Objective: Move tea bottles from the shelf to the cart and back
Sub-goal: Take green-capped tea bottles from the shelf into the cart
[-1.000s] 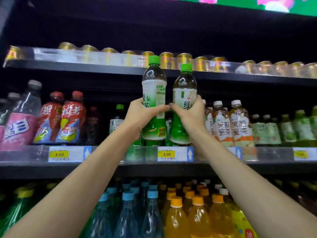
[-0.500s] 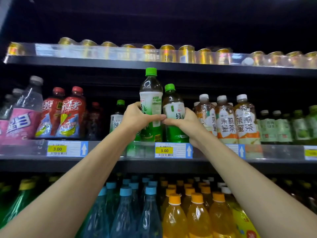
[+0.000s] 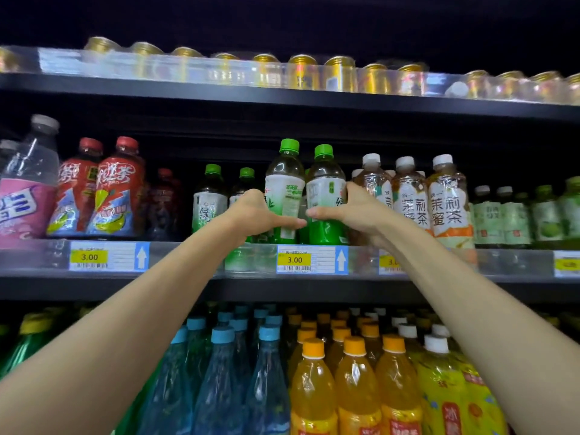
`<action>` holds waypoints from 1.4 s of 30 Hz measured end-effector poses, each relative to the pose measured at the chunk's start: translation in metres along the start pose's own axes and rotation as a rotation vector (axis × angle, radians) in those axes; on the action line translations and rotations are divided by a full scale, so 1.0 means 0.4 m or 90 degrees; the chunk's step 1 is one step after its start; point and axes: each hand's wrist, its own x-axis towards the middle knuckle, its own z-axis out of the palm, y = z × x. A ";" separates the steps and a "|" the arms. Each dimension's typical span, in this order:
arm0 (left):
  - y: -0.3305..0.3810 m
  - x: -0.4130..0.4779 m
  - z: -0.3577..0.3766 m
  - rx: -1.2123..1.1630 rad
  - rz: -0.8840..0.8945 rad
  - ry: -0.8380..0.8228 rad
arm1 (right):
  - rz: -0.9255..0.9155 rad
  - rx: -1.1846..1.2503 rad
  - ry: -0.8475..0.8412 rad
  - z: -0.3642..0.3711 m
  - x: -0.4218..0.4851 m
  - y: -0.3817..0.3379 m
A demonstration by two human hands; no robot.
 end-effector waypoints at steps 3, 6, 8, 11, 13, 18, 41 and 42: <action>-0.005 0.015 0.003 0.018 0.001 -0.017 | -0.015 -0.067 0.007 0.006 0.001 -0.006; -0.012 0.025 0.007 0.070 0.000 0.011 | -0.008 -0.143 0.046 0.018 0.010 0.004; -0.008 0.020 0.009 0.126 0.000 0.032 | -0.015 -0.184 0.062 0.029 0.013 0.003; -0.008 0.008 0.006 0.164 0.017 0.036 | -0.022 -0.222 0.050 0.029 0.016 -0.002; -0.016 0.006 0.002 0.169 0.031 0.045 | -0.014 -0.227 0.028 0.023 0.015 0.004; -0.017 0.013 0.008 0.203 0.022 0.057 | -0.003 -0.251 0.037 0.025 0.003 -0.006; 0.012 -0.002 0.020 0.204 -0.058 0.067 | -0.016 -0.312 0.106 0.038 -0.027 -0.020; 0.016 -0.013 0.017 0.242 -0.042 0.105 | -0.034 -0.330 0.132 0.038 -0.037 -0.027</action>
